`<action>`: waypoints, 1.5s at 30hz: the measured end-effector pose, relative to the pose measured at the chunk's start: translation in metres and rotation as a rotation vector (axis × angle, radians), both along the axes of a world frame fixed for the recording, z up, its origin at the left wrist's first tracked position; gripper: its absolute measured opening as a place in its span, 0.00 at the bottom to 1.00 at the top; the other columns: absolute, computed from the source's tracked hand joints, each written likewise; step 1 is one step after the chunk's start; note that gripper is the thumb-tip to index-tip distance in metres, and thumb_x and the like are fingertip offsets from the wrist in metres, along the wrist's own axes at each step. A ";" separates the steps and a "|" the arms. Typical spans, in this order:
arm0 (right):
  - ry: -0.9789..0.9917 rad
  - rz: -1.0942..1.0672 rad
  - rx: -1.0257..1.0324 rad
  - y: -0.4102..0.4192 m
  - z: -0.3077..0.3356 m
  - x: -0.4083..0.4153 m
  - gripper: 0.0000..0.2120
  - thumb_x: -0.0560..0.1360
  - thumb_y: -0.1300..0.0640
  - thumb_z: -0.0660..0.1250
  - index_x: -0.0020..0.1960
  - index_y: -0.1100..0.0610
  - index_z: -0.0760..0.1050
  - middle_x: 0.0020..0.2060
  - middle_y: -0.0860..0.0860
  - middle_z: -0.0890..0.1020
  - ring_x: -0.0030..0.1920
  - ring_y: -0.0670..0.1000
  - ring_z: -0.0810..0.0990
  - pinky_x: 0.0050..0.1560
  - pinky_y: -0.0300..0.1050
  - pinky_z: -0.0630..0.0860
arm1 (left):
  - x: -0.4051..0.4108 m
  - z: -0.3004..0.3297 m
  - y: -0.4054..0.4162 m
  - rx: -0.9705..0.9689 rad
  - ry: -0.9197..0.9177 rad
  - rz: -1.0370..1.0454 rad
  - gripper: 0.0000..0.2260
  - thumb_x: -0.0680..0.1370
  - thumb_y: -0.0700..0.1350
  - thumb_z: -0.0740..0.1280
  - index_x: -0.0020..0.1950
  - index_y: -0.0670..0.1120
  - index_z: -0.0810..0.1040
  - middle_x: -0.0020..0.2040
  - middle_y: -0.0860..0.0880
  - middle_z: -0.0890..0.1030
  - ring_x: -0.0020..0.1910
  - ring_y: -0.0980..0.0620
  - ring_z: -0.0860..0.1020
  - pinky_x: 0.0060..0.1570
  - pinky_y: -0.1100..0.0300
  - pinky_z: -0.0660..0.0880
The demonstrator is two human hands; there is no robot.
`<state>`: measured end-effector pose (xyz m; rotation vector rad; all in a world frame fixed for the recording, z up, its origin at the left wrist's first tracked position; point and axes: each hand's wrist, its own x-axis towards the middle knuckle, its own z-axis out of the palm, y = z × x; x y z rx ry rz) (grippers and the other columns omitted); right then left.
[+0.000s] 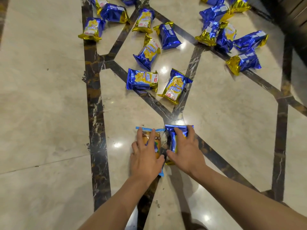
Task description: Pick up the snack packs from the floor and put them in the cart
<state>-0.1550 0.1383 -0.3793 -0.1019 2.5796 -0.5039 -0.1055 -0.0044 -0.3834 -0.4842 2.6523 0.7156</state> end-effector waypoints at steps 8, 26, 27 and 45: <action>0.117 -0.023 -0.114 -0.004 0.044 -0.021 0.32 0.71 0.52 0.68 0.71 0.46 0.60 0.73 0.49 0.55 0.63 0.58 0.71 0.53 0.56 0.79 | -0.024 0.059 -0.020 0.087 0.105 0.116 0.37 0.72 0.47 0.72 0.76 0.61 0.57 0.77 0.60 0.46 0.69 0.47 0.64 0.57 0.48 0.77; 0.283 0.082 -0.299 -0.060 0.771 -0.010 0.32 0.69 0.52 0.70 0.71 0.46 0.64 0.70 0.46 0.60 0.62 0.56 0.73 0.47 0.52 0.79 | 0.015 0.797 -0.057 0.066 0.283 0.334 0.36 0.71 0.47 0.72 0.76 0.59 0.60 0.78 0.53 0.50 0.66 0.44 0.67 0.48 0.54 0.73; 0.287 0.100 -0.302 -0.064 0.792 -0.007 0.32 0.70 0.52 0.69 0.72 0.46 0.64 0.71 0.46 0.60 0.63 0.56 0.73 0.49 0.53 0.79 | 0.019 0.820 -0.059 0.058 0.296 0.344 0.36 0.71 0.48 0.72 0.76 0.60 0.60 0.78 0.54 0.49 0.67 0.44 0.67 0.50 0.52 0.74; 0.466 0.169 -0.354 -0.230 0.895 -0.101 0.33 0.71 0.54 0.70 0.73 0.47 0.62 0.73 0.50 0.54 0.70 0.57 0.64 0.54 0.52 0.76 | -0.061 0.892 -0.224 -0.016 0.512 0.477 0.38 0.70 0.48 0.74 0.76 0.58 0.59 0.75 0.52 0.51 0.65 0.43 0.70 0.53 0.47 0.79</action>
